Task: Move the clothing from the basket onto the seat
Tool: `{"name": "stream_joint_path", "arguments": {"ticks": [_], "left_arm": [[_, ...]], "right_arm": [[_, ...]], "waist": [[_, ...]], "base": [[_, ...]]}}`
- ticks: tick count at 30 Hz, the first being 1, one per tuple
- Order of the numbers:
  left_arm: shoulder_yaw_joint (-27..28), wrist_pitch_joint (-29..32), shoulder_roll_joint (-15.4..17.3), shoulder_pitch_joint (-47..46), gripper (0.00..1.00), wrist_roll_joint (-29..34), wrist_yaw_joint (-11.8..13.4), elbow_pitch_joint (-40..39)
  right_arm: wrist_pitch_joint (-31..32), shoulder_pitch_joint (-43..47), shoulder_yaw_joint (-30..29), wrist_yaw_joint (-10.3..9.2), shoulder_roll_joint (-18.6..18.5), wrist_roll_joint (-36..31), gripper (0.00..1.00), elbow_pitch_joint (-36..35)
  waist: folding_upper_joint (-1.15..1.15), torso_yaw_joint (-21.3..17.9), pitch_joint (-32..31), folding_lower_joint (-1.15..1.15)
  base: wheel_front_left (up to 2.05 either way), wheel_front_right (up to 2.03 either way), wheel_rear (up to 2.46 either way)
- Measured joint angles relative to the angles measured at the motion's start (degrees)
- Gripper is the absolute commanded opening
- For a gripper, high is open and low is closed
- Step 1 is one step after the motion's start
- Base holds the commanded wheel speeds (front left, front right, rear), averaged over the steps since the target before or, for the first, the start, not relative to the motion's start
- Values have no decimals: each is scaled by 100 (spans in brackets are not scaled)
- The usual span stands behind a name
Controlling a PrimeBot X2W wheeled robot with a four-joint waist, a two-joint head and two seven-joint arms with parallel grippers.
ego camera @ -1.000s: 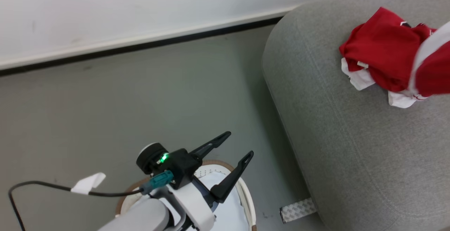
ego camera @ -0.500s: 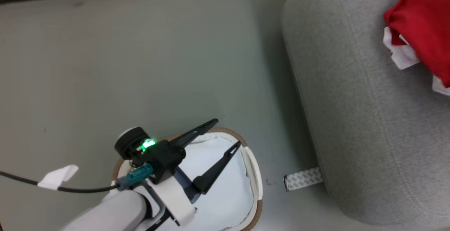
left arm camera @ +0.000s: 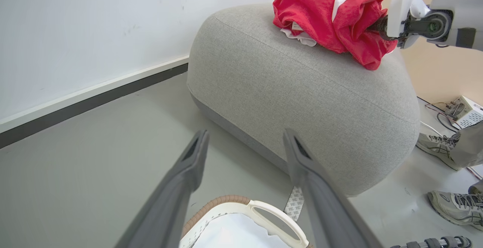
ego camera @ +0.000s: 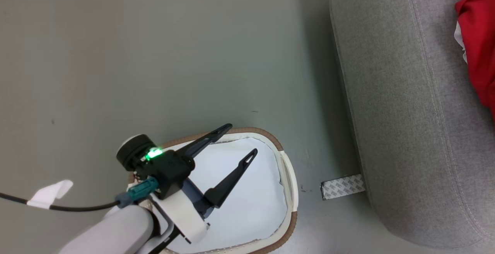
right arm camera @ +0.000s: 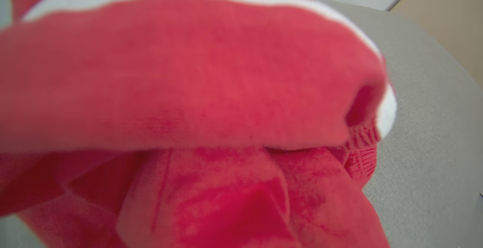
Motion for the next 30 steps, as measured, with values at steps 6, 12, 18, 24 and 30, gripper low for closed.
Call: {"name": "stream_joint_path", "arguments": {"ticks": [6,12,18,24,30], "left_arm": [[-26,-69,-134,0,100,-71,-2,138],[-67,-168,-369,13,100,-152,2,390],[-82,-274,-684,166,100,-290,73,778],[129,-416,-966,356,100,-535,182,1229],[694,-488,-1104,436,100,-789,296,1484]], "right_arm": [[4,67,121,0,43,48,100,-133],[485,444,364,0,-102,234,100,-383],[1273,973,714,0,-526,567,100,-940],[1902,1346,921,0,-727,1243,100,-1890],[1935,1589,1261,0,-915,1686,100,-2905]], "waist": [[0,-10,-158,-1],[0,-21,-551,-1],[0,-21,-1169,-1],[0,45,-1882,-2],[0,248,-2547,-2]], "base": [[0,0,0],[0,0,0],[0,0,0],[0,0,0],[0,0,0]]}}
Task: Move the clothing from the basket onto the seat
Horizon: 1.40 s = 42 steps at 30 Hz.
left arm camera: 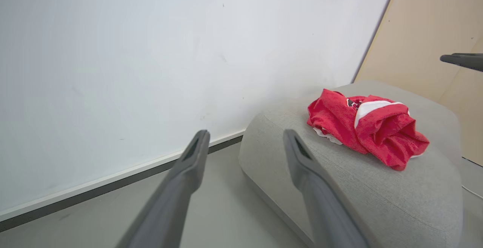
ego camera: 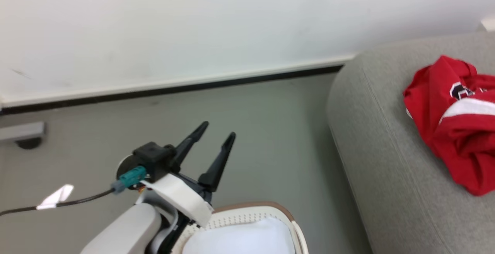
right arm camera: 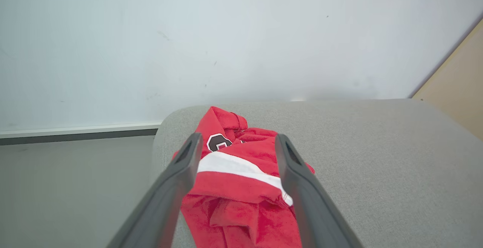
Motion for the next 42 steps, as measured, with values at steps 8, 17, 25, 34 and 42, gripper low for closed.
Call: {"name": "stream_joint_path", "arguments": {"ticks": [8,17,25,34,42], "left_arm": [[977,-14,-62,392,100,-65,97,38],[2024,-14,-78,1108,100,249,53,156],[2894,-14,-400,1773,100,644,-164,156],[3983,-14,-1099,2668,100,1569,-508,-226],[4434,-14,-1500,3042,100,2215,-835,-190]], "right_arm": [[-616,103,303,-1,138,348,100,-502],[-1876,603,503,-1,991,-54,100,-724],[-3087,1365,768,0,1795,-576,100,-626],[-4035,1934,995,-1,2175,-818,100,142],[-4110,1941,1145,-1,2257,-942,100,337]], "waist": [[0,516,-587,0],[0,1079,-783,0],[0,1200,-744,0],[0,1040,-681,1],[0,950,-649,1]], "base": [[0,0,0],[0,0,0],[0,0,0],[0,0,0],[0,0,0]]}}
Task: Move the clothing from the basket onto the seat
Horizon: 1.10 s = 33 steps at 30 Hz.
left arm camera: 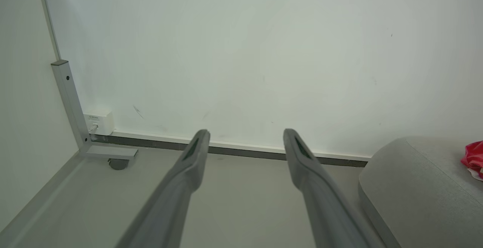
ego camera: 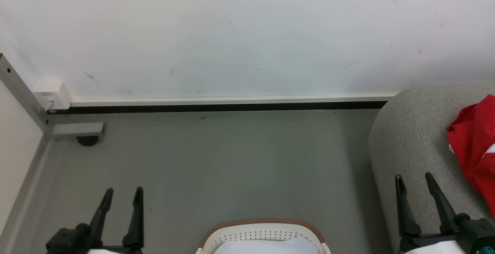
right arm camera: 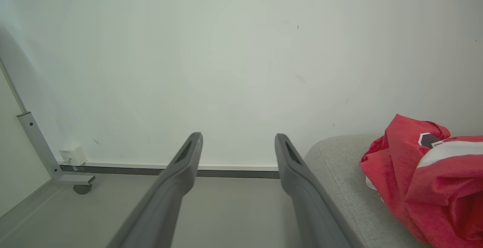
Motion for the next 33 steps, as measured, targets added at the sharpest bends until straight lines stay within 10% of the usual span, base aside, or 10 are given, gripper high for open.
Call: {"name": "stream_joint_path", "arguments": {"ticks": [25,26,33], "left_arm": [[70,0,-175,-44,100,216,-85,-10],[65,0,-185,-41,0,208,-87,10],[27,94,-287,91,0,-26,-93,246]], "right_arm": [[0,-55,222,0,9,443,100,40],[0,-48,223,1,10,443,0,56],[91,135,225,1,41,698,0,264]], "waist": [[0,31,-43,0],[0,32,-43,0],[0,43,-44,0]], "base": [[0,0,0],[0,0,0],[0,0,0]]}}
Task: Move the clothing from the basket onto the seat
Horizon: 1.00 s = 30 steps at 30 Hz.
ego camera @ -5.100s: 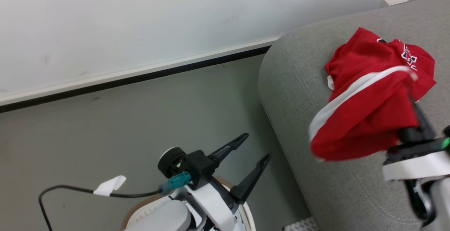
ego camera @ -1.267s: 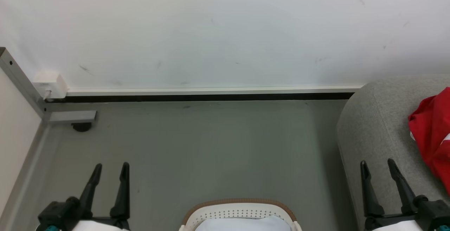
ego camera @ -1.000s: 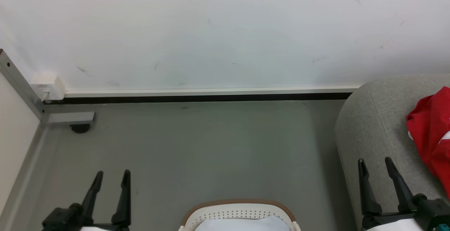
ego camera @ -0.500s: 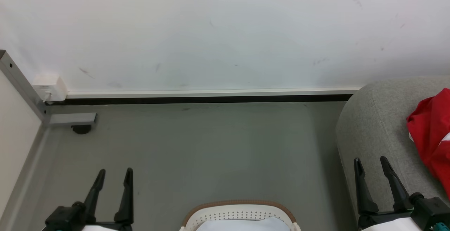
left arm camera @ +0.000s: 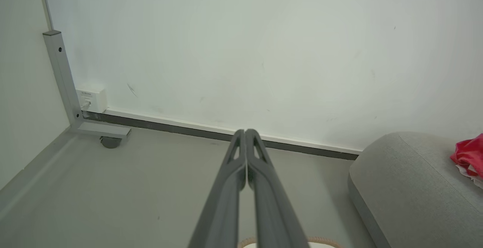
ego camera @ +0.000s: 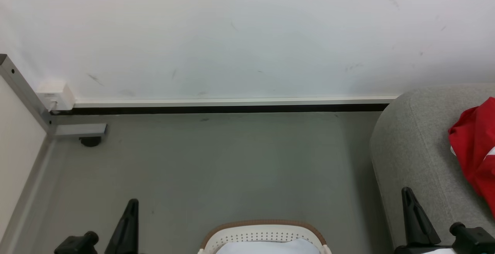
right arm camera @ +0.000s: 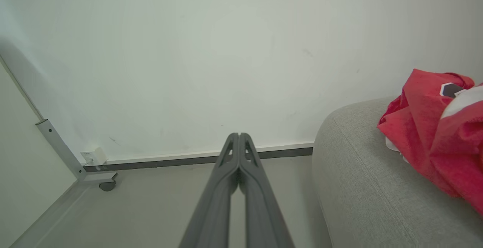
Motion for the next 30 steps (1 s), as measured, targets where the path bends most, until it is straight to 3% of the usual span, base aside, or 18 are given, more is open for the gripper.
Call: {"name": "stream_joint_path", "arguments": {"ticks": [30], "left_arm": [[246,744,-109,-169,0,-2775,1,91]], "right_arm": [[647,-82,-231,0,-87,2766,0,12]], "waist": [[0,95,-17,0]], "base": [[0,0,0]]}}
